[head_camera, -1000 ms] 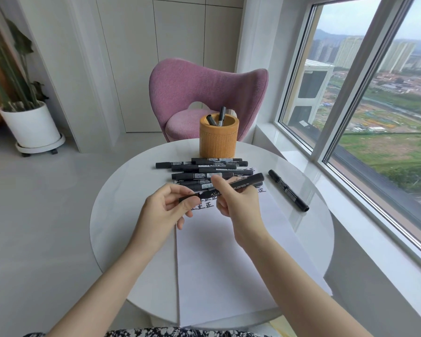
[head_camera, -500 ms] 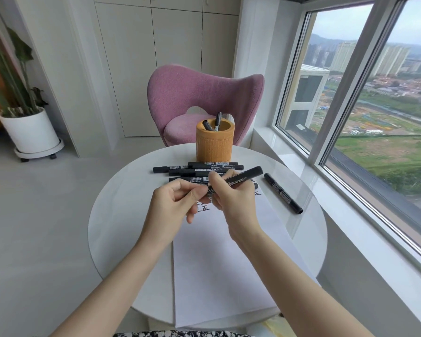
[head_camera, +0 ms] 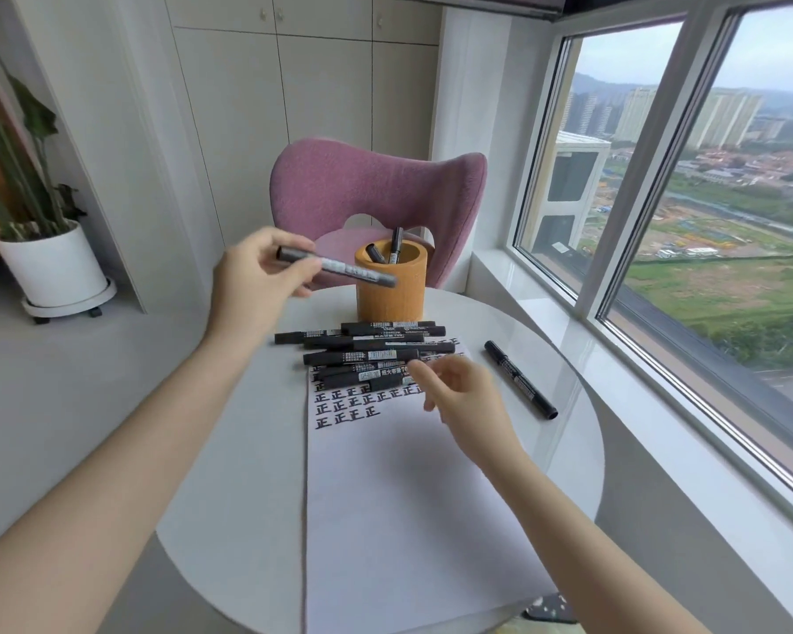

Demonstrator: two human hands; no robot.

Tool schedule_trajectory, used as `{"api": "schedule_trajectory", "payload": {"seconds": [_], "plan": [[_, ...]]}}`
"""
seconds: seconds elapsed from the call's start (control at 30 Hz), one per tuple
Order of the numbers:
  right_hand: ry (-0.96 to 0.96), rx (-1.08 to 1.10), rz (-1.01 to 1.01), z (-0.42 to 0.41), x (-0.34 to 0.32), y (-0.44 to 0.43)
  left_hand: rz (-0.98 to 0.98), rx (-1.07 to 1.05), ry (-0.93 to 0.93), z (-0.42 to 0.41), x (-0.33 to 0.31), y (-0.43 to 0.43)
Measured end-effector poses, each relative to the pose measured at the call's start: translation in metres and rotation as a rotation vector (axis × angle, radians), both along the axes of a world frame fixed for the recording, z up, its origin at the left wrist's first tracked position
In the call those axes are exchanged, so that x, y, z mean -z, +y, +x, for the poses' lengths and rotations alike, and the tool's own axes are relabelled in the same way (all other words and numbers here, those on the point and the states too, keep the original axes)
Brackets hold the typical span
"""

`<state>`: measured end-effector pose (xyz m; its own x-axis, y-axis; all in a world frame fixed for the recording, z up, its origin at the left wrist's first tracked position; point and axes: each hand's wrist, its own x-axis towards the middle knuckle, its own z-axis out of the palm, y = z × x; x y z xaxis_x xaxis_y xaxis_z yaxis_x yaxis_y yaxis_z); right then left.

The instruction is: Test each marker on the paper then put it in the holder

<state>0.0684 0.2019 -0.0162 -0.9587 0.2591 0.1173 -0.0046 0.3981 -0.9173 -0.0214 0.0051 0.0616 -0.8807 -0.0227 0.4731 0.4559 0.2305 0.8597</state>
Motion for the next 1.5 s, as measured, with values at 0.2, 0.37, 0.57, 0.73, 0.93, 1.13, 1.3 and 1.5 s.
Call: {"api": "schedule_trajectory", "payload": {"seconds": [0.2,0.37,0.57,0.73,0.93,1.13,1.3,1.5], "plan": [[-0.040,-0.016,0.169,0.002,0.020,0.001,-0.076,-0.126,0.155,-0.051,-0.041,0.022],[-0.043,-0.026,0.220,0.002,0.025,0.000,-0.186,-0.194,0.173,-0.078,-0.051,0.044],[-0.030,-0.035,0.177,0.003,0.026,0.002,-0.377,-0.194,0.151,-0.093,-0.032,0.061],[-0.024,-0.039,0.179,0.002,0.027,0.002,-0.446,-0.239,0.187,-0.094,-0.022,0.066],[-0.025,-0.041,0.195,0.002,0.027,0.002,-0.584,-0.211,0.136,-0.096,-0.004,0.073],[-0.013,-0.044,0.158,0.002,0.026,0.004,-0.665,-0.048,-0.053,-0.104,0.009,0.082],[0.036,0.047,0.210,0.005,0.013,0.012,-0.536,0.056,-0.134,-0.110,0.009,0.076],[0.158,0.347,0.527,0.008,0.009,0.044,-0.468,-0.005,-0.094,-0.091,0.015,0.064]]}}
